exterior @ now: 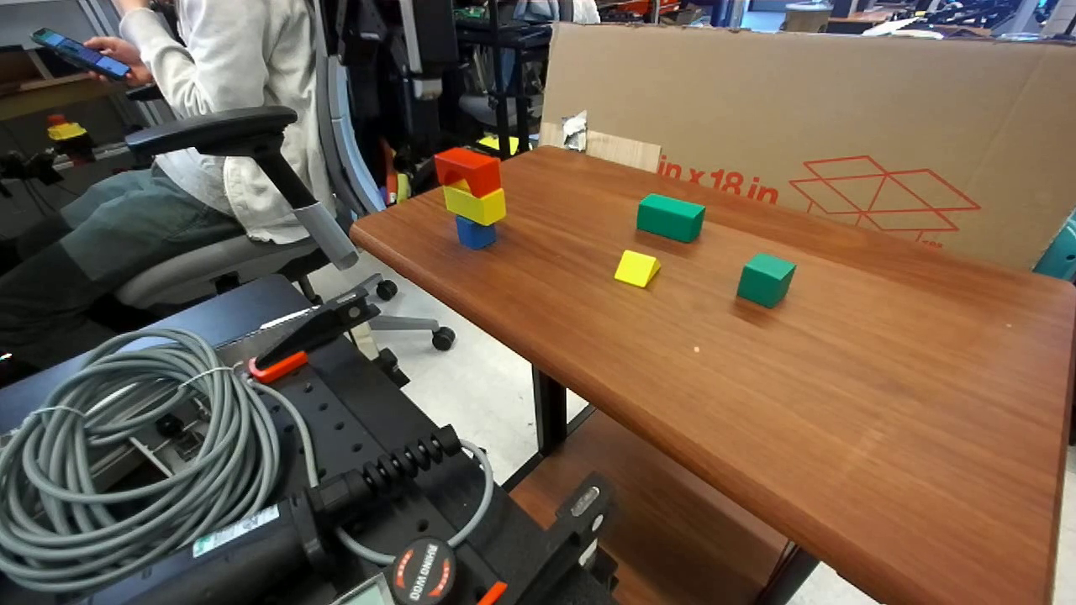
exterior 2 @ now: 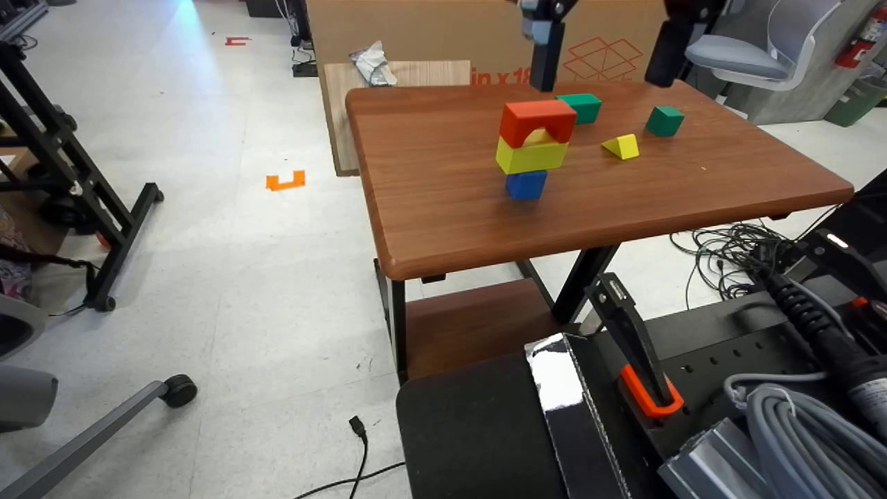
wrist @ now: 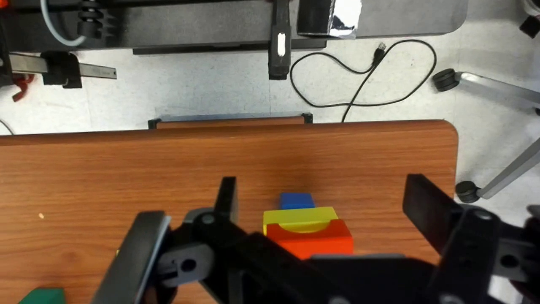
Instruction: Pick up the orange block and put it on the table
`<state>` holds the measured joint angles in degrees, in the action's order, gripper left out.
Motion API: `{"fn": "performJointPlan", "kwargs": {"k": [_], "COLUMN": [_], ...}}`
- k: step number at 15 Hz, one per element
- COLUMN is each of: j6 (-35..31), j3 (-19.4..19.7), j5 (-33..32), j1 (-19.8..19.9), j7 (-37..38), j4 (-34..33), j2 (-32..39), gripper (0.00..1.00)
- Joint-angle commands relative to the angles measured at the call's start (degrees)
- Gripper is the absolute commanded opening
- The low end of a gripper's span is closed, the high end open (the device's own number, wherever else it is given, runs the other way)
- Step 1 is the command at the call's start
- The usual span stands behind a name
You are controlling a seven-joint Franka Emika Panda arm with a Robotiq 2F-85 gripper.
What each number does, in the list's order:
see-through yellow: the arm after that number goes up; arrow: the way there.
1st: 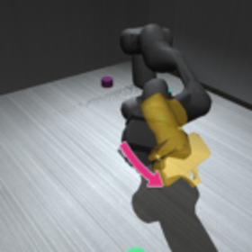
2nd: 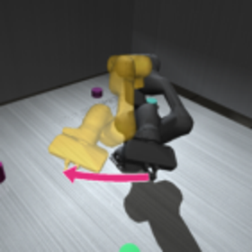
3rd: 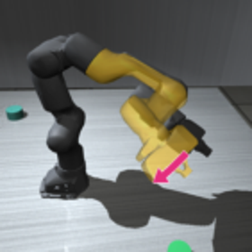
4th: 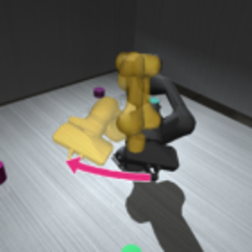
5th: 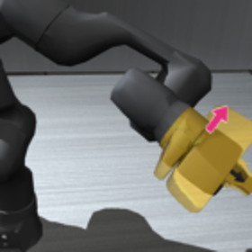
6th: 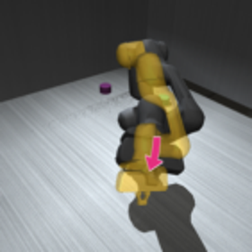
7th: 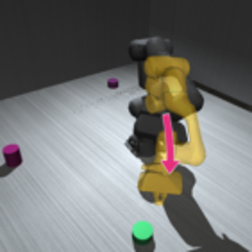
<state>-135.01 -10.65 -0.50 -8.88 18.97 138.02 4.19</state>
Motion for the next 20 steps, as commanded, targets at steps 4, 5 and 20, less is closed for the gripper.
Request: {"fn": "performJointPlan", "kwargs": {"k": [4,5,20], "j6": [-1.02,-1.25,-2.9], "j3": [2.41,2.65,3.53], "j5": [-8.4,-8.76,-8.0], "j1": [-1.83,-2.01,-3.13], "j7": [4.95,4.8,1.06], "j4": [-6.65,-7.27,-13.35], "j2": [8.04,8.73,15.63], "gripper": [1.0,1.0,0.69]}}
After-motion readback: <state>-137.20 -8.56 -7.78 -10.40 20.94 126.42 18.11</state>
